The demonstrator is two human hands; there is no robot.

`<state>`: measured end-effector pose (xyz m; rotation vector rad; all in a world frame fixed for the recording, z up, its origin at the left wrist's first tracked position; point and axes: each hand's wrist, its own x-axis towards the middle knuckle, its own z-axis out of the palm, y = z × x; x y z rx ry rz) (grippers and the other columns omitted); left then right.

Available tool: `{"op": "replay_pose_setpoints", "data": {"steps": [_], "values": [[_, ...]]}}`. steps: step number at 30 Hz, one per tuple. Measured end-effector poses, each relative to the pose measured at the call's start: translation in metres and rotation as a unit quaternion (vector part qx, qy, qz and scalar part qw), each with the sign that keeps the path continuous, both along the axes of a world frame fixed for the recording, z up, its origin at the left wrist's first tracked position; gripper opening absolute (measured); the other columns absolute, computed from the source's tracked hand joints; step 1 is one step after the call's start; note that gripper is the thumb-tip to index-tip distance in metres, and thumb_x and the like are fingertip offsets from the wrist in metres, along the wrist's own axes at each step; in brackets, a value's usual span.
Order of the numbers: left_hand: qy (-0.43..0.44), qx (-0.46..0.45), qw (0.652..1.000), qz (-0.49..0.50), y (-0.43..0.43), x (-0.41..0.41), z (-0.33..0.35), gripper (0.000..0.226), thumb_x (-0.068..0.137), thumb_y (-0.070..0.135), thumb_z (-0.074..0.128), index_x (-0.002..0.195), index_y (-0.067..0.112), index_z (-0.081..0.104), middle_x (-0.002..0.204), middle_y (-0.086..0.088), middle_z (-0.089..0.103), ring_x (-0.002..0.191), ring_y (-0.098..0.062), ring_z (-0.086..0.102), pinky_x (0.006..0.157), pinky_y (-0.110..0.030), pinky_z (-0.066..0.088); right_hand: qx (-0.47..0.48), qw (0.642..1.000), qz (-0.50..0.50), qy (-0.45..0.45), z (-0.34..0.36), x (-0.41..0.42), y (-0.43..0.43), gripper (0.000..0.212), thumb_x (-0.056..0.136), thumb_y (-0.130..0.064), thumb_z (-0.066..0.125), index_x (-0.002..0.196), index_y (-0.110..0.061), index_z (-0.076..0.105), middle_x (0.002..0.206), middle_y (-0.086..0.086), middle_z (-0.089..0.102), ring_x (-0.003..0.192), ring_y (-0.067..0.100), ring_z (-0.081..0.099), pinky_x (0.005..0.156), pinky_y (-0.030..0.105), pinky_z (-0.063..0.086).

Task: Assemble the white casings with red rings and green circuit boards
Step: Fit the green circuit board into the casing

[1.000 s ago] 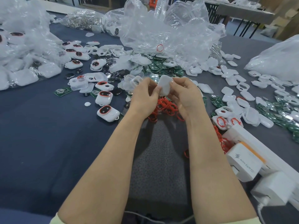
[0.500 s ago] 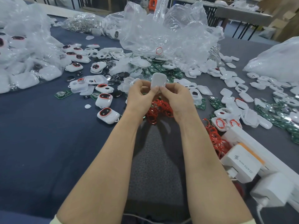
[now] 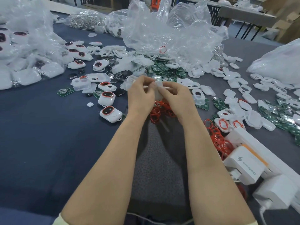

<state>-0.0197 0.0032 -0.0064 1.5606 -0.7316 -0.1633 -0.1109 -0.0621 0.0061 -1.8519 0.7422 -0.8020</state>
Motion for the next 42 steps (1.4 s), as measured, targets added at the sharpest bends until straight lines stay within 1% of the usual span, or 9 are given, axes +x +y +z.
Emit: {"op": "replay_pose_setpoints", "data": {"steps": [6, 9, 12, 15, 19, 23, 32, 38, 42], "values": [[0.060, -0.074, 0.994, -0.050, -0.0018, -0.0077, 0.0034, 0.009, 0.094, 0.011, 0.058, 0.090, 0.019, 0.062, 0.082, 0.010, 0.065, 0.073, 0.004, 0.062, 0.076, -0.019, 0.051, -0.051, 0.996, -0.044, -0.049, 0.0003, 0.0038, 0.0018, 0.005, 0.090, -0.012, 0.062, 0.093, -0.016, 0.061, 0.086, -0.005, 0.065, 0.085, 0.018, 0.064, 0.082, 0.032, 0.052], [0.135, -0.077, 0.987, -0.049, -0.0006, -0.0071, 0.0044, 0.014, 0.097, 0.032, 0.054, 0.095, 0.020, 0.062, 0.088, 0.003, 0.069, 0.084, -0.009, 0.067, 0.087, -0.033, 0.054, -0.124, 0.988, -0.053, -0.076, -0.0002, 0.0044, 0.0051, 0.009, 0.090, -0.012, 0.062, 0.096, -0.018, 0.060, 0.089, -0.006, 0.064, 0.087, 0.013, 0.061, 0.080, 0.024, 0.050], [0.212, -0.068, 0.972, -0.070, 0.0015, -0.0040, 0.0052, 0.036, 0.095, 0.041, 0.055, 0.091, 0.007, 0.068, 0.067, 0.004, 0.069, 0.062, -0.008, 0.065, 0.066, -0.027, 0.056, -0.130, 0.989, -0.025, -0.063, -0.0007, 0.0042, 0.0032, 0.022, 0.084, 0.002, 0.057, 0.096, -0.014, 0.063, 0.100, 0.004, 0.065, 0.101, 0.020, 0.060, 0.092, 0.037, 0.049], [0.281, -0.081, 0.952, -0.088, 0.0014, -0.0043, 0.0069, 0.018, 0.094, 0.022, 0.060, 0.089, 0.004, 0.062, 0.072, -0.003, 0.068, 0.062, -0.010, 0.064, 0.063, -0.025, 0.056, -0.110, 0.992, -0.025, -0.052, -0.0003, 0.0049, 0.0025, 0.032, 0.080, 0.008, 0.051, 0.088, -0.019, 0.065, 0.112, 0.001, 0.060, 0.114, 0.015, 0.054, 0.099, 0.022, 0.042], [0.264, -0.068, 0.959, -0.075, 0.0018, -0.0050, 0.0066, 0.005, 0.094, 0.005, 0.058, 0.097, 0.009, 0.060, 0.089, -0.007, 0.066, 0.084, -0.018, 0.064, 0.088, -0.035, 0.054, 0.006, 0.993, -0.048, -0.109, 0.0008, 0.0053, 0.0005, 0.035, 0.087, 0.007, 0.046, 0.101, -0.021, 0.063, 0.109, -0.001, 0.063, 0.103, 0.013, 0.062, 0.093, 0.030, 0.050], [0.194, -0.040, 0.977, -0.076, 0.0027, -0.0088, 0.0067, 0.021, 0.094, 0.003, 0.057, 0.114, 0.001, 0.061, 0.112, -0.019, 0.066, 0.106, -0.031, 0.062, 0.099, -0.044, 0.049, 0.068, 0.989, -0.064, -0.119, -0.0009, 0.0055, -0.0029, 0.020, 0.091, -0.006, 0.055, 0.103, -0.021, 0.060, 0.101, 0.009, 0.068, 0.094, 0.022, 0.067, 0.085, 0.037, 0.056], [0.238, -0.073, 0.962, -0.107, 0.0027, -0.0098, 0.0081, 0.016, 0.094, 0.004, 0.057, 0.108, 0.007, 0.061, 0.101, -0.014, 0.067, 0.101, -0.028, 0.065, 0.100, -0.044, 0.049, 0.058, 0.991, -0.062, -0.100, -0.0010, 0.0055, -0.0033, 0.014, 0.091, -0.010, 0.059, 0.097, -0.022, 0.062, 0.100, 0.006, 0.069, 0.097, 0.020, 0.067, 0.082, 0.032, 0.056], [0.156, -0.039, 0.986, -0.045, 0.0008, -0.0089, 0.0050, 0.014, 0.093, 0.008, 0.060, 0.105, 0.006, 0.065, 0.104, -0.014, 0.069, 0.099, -0.023, 0.064, 0.097, -0.045, 0.049, 0.066, 0.991, -0.058, -0.097, -0.0002, 0.0078, -0.0022, 0.012, 0.090, -0.010, 0.060, 0.096, -0.020, 0.064, 0.096, 0.006, 0.070, 0.093, 0.022, 0.067, 0.087, 0.041, 0.055], [0.228, -0.066, 0.969, -0.072, -0.0010, -0.0092, 0.0049, 0.013, 0.095, 0.008, 0.056, 0.107, 0.006, 0.062, 0.107, -0.016, 0.067, 0.104, -0.029, 0.064, 0.098, -0.043, 0.050, 0.065, 0.993, -0.039, -0.089, -0.0007, 0.0074, -0.0012, 0.018, 0.089, -0.007, 0.061, 0.090, -0.025, 0.064, 0.090, 0.000, 0.070, 0.091, 0.020, 0.067, 0.089, 0.042, 0.054]]}}
